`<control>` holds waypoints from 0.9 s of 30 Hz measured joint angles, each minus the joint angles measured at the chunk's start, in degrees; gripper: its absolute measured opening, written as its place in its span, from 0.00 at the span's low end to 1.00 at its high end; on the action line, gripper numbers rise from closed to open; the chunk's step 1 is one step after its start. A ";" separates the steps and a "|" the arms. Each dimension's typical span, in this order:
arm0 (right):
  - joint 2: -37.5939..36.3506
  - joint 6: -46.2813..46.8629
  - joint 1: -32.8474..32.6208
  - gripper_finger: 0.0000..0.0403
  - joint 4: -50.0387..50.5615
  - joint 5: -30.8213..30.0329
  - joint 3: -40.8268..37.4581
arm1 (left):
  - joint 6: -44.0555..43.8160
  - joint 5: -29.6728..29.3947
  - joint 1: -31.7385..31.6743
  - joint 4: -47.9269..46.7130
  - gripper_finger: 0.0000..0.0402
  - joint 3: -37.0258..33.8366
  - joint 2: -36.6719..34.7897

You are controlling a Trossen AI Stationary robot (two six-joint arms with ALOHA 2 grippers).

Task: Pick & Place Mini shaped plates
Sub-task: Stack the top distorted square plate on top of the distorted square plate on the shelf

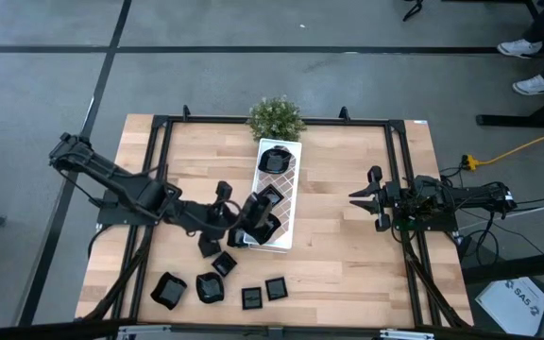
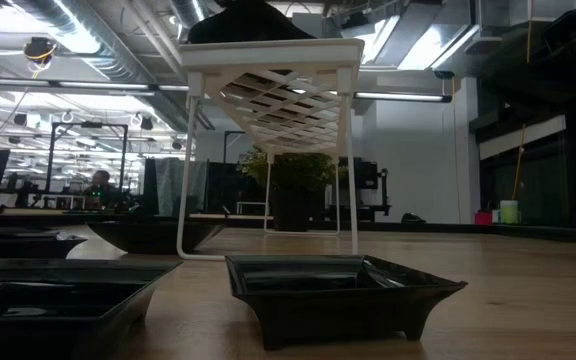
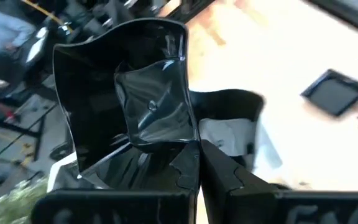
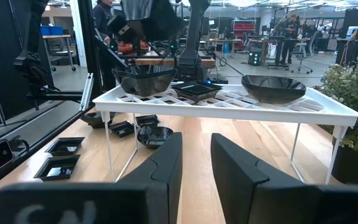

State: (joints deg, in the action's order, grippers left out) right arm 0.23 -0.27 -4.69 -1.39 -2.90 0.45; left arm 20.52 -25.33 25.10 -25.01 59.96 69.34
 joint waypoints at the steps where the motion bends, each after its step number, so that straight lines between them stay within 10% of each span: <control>1: 0.00 0.02 0.00 0.21 -0.02 0.00 0.00 | -0.33 0.20 0.36 -0.01 0.01 0.00 0.00; 27: 0.00 0.01 0.02 0.21 -0.01 0.00 0.00 | -6.41 1.47 0.69 -3.86 0.03 0.00 4.25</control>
State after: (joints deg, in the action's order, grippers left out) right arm 0.23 -0.27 -4.67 -1.40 -2.90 0.45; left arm 14.11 -23.85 25.78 -28.87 59.96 73.59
